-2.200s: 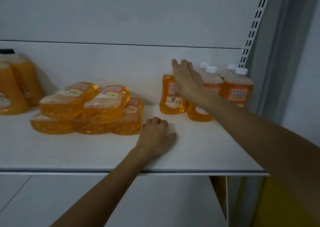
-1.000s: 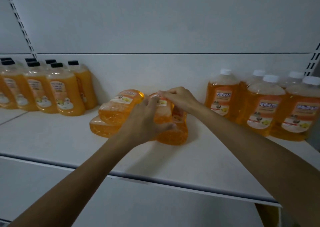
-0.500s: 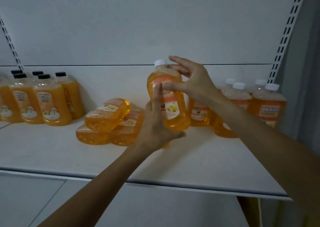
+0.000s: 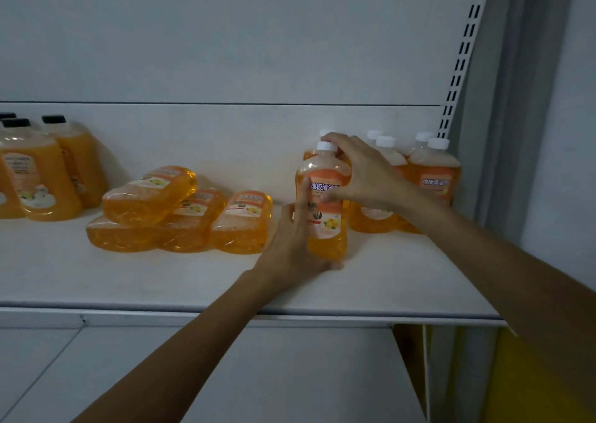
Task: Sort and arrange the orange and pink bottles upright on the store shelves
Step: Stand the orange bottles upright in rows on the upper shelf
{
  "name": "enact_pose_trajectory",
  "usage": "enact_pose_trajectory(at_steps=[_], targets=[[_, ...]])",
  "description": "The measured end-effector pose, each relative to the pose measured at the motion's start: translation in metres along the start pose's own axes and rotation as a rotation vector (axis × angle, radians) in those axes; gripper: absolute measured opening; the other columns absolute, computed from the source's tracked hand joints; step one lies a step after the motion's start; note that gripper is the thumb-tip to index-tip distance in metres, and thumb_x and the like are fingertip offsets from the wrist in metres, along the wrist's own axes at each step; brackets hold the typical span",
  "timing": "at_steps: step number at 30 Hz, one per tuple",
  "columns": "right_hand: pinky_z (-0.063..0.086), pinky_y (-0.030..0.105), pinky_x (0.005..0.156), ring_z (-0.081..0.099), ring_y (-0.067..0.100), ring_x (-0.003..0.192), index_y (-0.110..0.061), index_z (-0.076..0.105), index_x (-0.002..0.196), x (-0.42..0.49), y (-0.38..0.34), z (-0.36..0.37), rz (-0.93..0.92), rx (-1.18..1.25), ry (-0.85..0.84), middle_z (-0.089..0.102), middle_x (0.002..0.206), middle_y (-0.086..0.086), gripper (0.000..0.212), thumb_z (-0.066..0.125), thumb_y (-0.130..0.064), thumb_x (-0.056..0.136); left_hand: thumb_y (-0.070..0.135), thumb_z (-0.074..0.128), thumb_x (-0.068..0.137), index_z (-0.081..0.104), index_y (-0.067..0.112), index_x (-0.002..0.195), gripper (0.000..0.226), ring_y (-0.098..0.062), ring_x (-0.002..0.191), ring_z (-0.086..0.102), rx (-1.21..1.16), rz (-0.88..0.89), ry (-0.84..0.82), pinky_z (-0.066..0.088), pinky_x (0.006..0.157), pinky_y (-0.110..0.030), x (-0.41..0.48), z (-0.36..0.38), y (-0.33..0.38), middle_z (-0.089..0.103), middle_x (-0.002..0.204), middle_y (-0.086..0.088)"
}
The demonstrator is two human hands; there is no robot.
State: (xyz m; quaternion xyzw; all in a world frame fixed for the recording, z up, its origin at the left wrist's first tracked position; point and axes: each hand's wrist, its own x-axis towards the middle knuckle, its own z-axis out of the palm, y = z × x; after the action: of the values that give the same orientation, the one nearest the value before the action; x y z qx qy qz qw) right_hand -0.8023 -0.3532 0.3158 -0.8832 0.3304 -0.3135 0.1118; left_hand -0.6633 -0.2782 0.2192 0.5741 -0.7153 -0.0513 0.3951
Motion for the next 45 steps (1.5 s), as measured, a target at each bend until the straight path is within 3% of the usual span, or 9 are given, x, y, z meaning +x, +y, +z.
enact_pose_trajectory(at_steps=[4,9,13,21,26,31,36,41,45], targets=[[0.041,0.021,0.082,0.043,0.011,0.109,-0.023,0.031,0.140,-0.001,0.002,0.002,-0.022,-0.037,0.022,0.040,0.124,0.000,0.089,0.083,-0.020,0.068,0.028,0.077,0.074,-0.016,0.037,0.143,0.117,-0.016,0.130,0.037,-0.035,0.008,-0.024,0.036,0.102,-0.029,0.001,-0.003,-0.006,0.027,0.147,-0.007],[0.051,0.032,0.084,0.045,0.018,0.113,-0.023,0.026,0.142,0.000,0.003,0.008,-0.043,-0.130,0.041,0.036,0.131,0.002,0.086,0.078,-0.018,0.074,0.015,0.068,0.083,-0.017,0.044,0.142,0.107,-0.023,0.127,0.041,0.034,-0.001,0.038,0.042,0.104,-0.044,0.003,0.007,-0.011,0.036,0.143,-0.012],[0.052,0.037,0.079,0.053,0.025,0.106,-0.020,0.024,0.140,0.004,0.005,0.009,-0.016,-0.245,0.058,0.037,0.130,0.006,0.085,0.077,-0.014,0.074,0.012,0.062,0.086,-0.017,0.035,0.144,0.101,-0.021,0.131,0.038,0.056,-0.084,-0.062,0.035,0.104,-0.031,0.002,0.006,-0.006,0.029,0.149,-0.007],[0.045,0.036,0.081,0.052,0.030,0.108,-0.015,0.021,0.141,0.019,0.006,0.011,0.025,-0.493,0.078,0.043,0.129,0.013,0.086,0.077,-0.022,0.075,0.032,0.051,0.091,-0.009,0.020,0.149,0.085,-0.021,0.134,0.036,0.228,-0.209,-0.248,0.033,0.107,-0.035,0.012,0.006,-0.005,0.027,0.153,-0.002],[0.041,0.038,0.098,0.050,0.029,0.116,-0.015,0.021,0.142,0.025,0.008,0.011,0.043,-0.516,0.063,0.044,0.134,0.011,0.086,0.076,-0.024,0.077,0.042,0.049,0.089,-0.007,0.019,0.149,0.085,-0.023,0.134,0.034,0.331,-0.232,-0.248,0.032,0.108,-0.041,0.017,0.011,-0.010,0.023,0.154,-0.002],[0.047,0.033,0.077,0.055,0.028,0.103,-0.015,0.021,0.141,0.030,0.010,0.015,0.049,-0.536,0.080,0.045,0.127,0.012,0.087,0.077,-0.021,0.075,0.047,0.045,0.090,-0.010,0.020,0.149,0.085,-0.023,0.134,0.032,0.378,-0.221,-0.280,0.030,0.108,-0.042,0.020,0.013,-0.015,0.019,0.155,0.000],[0.047,0.032,0.080,0.053,0.027,0.112,-0.017,0.018,0.144,0.030,0.011,0.018,0.077,-0.498,0.065,0.040,0.134,0.011,0.089,0.076,-0.021,0.077,0.044,0.045,0.092,-0.010,0.018,0.149,0.083,-0.025,0.137,0.028,0.380,-0.227,-0.315,0.028,0.110,-0.043,0.021,0.008,-0.009,0.014,0.157,-0.001],[0.026,0.039,0.113,0.008,0.025,0.145,-0.021,0.013,0.151,0.021,0.008,0.012,0.038,-0.458,0.097,0.008,0.159,0.006,0.086,0.068,-0.026,0.085,0.030,0.053,0.092,0.028,0.018,0.145,0.059,-0.025,0.135,0.034,0.361,-0.063,-0.213,0.033,0.107,-0.035,0.010,-0.017,0.011,0.030,0.151,-0.005],[0.027,0.030,0.110,0.024,0.019,0.141,-0.016,0.028,0.147,0.020,-0.019,0.014,-0.134,-0.245,0.246,0.027,0.153,0.006,0.066,0.061,-0.024,0.090,0.034,0.057,0.088,0.044,0.019,0.136,0.053,-0.022,0.130,0.038,0.464,-0.017,-0.023,0.031,0.106,-0.035,0.009,-0.053,0.005,0.042,0.144,-0.003]])
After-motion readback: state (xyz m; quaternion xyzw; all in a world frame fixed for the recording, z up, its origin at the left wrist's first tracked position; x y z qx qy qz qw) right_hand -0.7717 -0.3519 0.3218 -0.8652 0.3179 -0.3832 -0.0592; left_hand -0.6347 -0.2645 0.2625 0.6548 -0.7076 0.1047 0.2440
